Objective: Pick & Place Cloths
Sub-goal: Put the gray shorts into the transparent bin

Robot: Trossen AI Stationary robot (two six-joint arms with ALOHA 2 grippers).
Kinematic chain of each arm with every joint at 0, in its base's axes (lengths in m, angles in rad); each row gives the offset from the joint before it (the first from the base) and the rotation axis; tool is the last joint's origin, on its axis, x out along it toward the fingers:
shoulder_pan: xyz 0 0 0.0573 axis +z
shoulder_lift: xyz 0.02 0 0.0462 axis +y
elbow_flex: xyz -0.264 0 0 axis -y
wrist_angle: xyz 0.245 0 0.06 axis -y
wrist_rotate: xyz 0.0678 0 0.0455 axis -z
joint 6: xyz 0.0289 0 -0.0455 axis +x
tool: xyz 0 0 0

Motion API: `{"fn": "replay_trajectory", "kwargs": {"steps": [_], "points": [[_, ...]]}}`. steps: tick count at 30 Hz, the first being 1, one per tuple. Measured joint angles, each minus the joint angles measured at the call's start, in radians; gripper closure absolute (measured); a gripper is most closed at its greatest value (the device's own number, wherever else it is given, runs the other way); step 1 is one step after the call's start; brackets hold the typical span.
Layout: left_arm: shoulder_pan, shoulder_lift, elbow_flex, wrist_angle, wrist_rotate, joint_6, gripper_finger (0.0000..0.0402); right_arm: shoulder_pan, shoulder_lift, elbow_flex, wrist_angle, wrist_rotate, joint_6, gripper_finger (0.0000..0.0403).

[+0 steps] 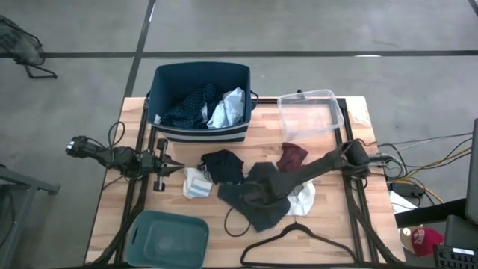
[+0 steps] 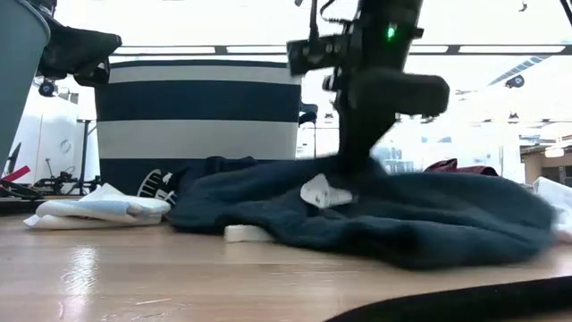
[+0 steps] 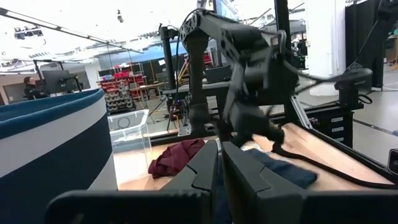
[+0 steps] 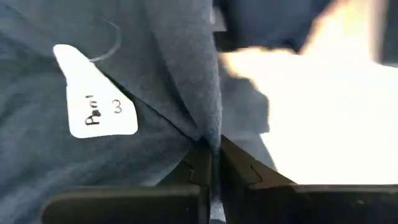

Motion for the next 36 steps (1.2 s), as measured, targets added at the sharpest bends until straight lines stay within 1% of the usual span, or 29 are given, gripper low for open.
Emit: {"fn": "replay_trajectory", "kwargs": {"steps": [4,6,15,20,24,28,30,36], "points": [[0.000,0.001,0.000,0.000,0.000,0.000,0.0371,0.009,-0.073,-0.011,-0.044,0.140,0.026,0.0394],[0.000,0.001,0.000,-0.001,0.000,0.000,0.0371,0.010,-0.118,-0.024,-0.054,0.185,0.032,0.0394],[0.000,0.002,0.000,0.000,0.000,0.000,0.0371,0.010,-0.322,-0.042,-0.060,0.219,0.032,0.0394],[0.000,0.002,0.000,-0.001,0.000,0.000,0.0371,0.010,-0.420,-0.046,-0.077,0.283,0.035,0.0394],[0.000,0.003,0.000,-0.002,0.000,0.000,0.0371,0.009,-0.479,-0.049,-0.082,0.294,0.027,0.0394],[0.000,0.003,0.000,-0.008,0.000,0.000,0.0371,0.009,-0.527,-0.049,-0.092,0.352,0.015,0.0394],[0.000,0.003,0.000,-0.009,0.000,0.000,0.0371,0.009,-0.553,-0.049,-0.101,0.401,0.009,0.0394],[0.000,0.004,0.000,-0.017,0.000,0.000,0.0371,0.001,-0.611,-0.049,-0.104,0.617,0.009,0.0394]]}}
